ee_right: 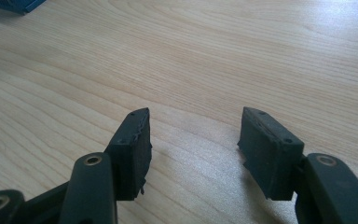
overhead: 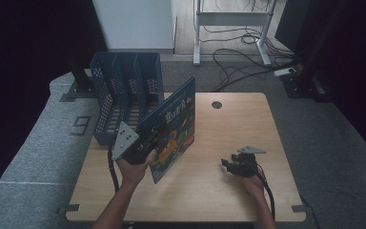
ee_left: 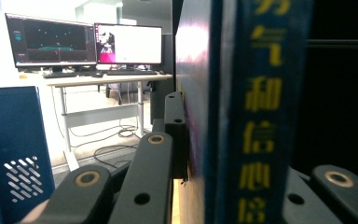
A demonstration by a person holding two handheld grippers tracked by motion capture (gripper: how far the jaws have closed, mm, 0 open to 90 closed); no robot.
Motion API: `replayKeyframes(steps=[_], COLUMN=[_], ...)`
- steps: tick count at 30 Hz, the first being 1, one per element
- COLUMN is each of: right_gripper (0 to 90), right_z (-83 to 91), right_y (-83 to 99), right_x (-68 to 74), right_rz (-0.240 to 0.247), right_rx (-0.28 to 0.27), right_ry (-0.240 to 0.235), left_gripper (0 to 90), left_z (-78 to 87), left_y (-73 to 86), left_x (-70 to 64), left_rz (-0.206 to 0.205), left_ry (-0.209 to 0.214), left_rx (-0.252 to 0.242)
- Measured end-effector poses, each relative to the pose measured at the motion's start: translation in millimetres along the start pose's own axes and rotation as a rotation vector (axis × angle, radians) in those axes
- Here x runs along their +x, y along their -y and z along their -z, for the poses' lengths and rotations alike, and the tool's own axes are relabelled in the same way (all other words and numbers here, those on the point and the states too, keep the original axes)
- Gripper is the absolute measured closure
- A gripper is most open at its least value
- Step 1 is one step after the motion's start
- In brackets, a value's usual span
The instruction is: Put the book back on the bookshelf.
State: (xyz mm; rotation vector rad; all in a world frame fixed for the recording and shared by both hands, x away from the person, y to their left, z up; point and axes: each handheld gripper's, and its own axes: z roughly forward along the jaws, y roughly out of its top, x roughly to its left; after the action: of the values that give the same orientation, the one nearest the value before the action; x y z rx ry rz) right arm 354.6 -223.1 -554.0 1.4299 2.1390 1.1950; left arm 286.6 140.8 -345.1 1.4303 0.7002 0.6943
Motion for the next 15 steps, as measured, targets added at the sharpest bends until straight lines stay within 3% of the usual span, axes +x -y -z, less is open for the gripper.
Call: replayKeyframes(steps=[5, 10, 15], right_gripper=[42.2, 42.0, 42.0], right_z=[0.1, 0.9, 0.1], right_y=[0.0, 0.2, -0.2], right_x=[-0.3, -4.5, -0.8], right_rz=[-0.006, -0.047, -0.012], right_rx=[-0.002, -0.014, -0.006], right_ry=[0.014, 0.019, 0.043], left_gripper=[81.9, 82.0, 81.9], left_z=[-0.2, -1.3, -2.4], left_y=[-4.4, -10.4, -16.2], left_x=[1.5, 3.3, 6.4], left_rz=[-0.009, -0.014, -0.019], left_ry=[-0.006, -0.013, -0.023], left_rx=[0.003, 0.000, -0.005])
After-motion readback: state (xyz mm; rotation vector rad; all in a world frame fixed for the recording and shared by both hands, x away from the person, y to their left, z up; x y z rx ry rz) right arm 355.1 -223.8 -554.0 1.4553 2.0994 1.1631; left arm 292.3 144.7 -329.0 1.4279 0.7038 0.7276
